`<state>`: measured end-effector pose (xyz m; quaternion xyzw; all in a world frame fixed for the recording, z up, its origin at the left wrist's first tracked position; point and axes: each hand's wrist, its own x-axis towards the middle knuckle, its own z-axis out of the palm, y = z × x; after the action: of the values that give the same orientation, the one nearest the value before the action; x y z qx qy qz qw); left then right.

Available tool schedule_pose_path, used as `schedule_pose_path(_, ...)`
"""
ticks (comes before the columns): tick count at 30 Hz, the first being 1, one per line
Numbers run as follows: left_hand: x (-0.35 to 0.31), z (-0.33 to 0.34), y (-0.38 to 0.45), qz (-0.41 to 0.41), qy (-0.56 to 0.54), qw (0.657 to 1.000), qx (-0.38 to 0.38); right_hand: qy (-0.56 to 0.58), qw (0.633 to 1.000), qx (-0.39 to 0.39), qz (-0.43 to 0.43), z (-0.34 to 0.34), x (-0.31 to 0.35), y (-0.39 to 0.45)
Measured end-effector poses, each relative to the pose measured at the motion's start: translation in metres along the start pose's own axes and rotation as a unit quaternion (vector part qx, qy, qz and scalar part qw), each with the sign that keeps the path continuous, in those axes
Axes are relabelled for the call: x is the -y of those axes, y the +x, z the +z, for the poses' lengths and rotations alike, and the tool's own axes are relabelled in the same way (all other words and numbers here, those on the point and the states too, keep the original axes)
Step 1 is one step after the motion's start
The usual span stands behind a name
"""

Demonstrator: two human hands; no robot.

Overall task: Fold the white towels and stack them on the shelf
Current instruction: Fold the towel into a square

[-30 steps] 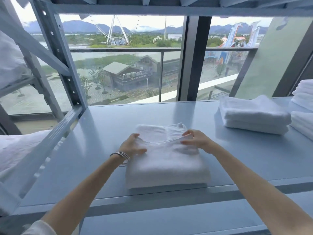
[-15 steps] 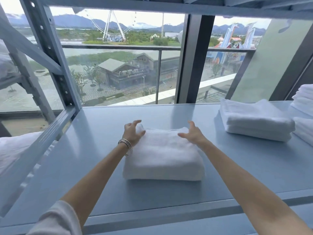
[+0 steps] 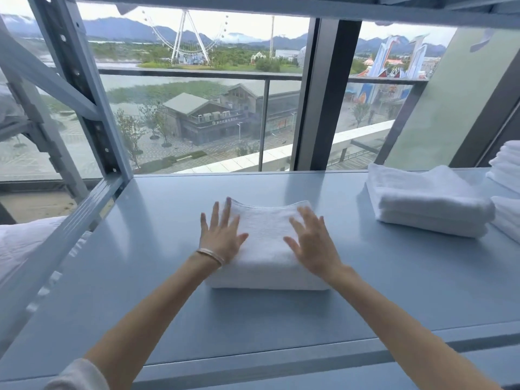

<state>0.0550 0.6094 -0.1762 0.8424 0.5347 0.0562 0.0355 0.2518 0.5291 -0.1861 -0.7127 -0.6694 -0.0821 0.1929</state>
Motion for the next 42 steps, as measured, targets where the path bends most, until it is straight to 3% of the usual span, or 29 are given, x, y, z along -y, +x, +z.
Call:
schedule_pose_path(2, -0.022, 0.011, -0.029, 0.081, 0.033, 0.996, -0.027, -0.042, 0.996, 0.028, -0.070, 0.005, 0.019, -0.021)
schedule_pose_path(4, -0.036, 0.025, -0.051, 0.129, 0.042, 0.991, 0.003, -0.070, 0.991, 0.085, -0.071, 0.014, 0.027, -0.035)
schedule_pose_path(6, -0.033, 0.038, -0.049, 0.117, 0.042, 0.992, 0.036, -0.076, 0.984, 0.151, -0.054, 0.015, 0.023, -0.040)
schedule_pose_path(10, -0.013, 0.031, -0.042, 0.093, 0.032, 0.994, 0.046, -0.047, 0.982, 0.181, -0.019, 0.002, 0.001, -0.045)
schedule_pose_path(14, 0.012, 0.028, -0.048, 0.195, 0.051, 0.976, 0.076, -0.120, 0.980, 0.105, -0.120, 0.007, 0.000, -0.063)
schedule_pose_path(16, 0.022, 0.029, -0.050, 0.227, 0.087, 0.968, 0.055, -0.116, 0.977, 0.088, -0.155, 0.012, -0.007, -0.064)
schedule_pose_path(20, 0.015, 0.031, -0.051, 0.253, 0.128, 0.957, -0.064, -0.124, 0.975, -0.006, -0.184, 0.005, -0.008, -0.057)
schedule_pose_path(25, -0.020, 0.035, -0.074, 0.291, 0.052, 0.926, -0.234, -0.120, 0.982, -0.041, -0.143, -0.024, -0.007, -0.074)
schedule_pose_path(32, -0.076, 0.001, -0.073, 0.292, -0.025, 0.930, -0.222, -0.108, 0.984, -0.085, -0.112, -0.057, -0.025, -0.109)
schedule_pose_path(38, -0.138, -0.033, -0.085, 0.368, -0.003, 0.892, -0.263, -0.112, 0.971, -0.156, -0.140, -0.128, -0.085, -0.135)
schedule_pose_path(42, -0.197, -0.030, -0.102, 0.407, 0.032, 0.868, -0.282, -0.138, 0.966, -0.155, -0.156, -0.159, -0.132, -0.166)
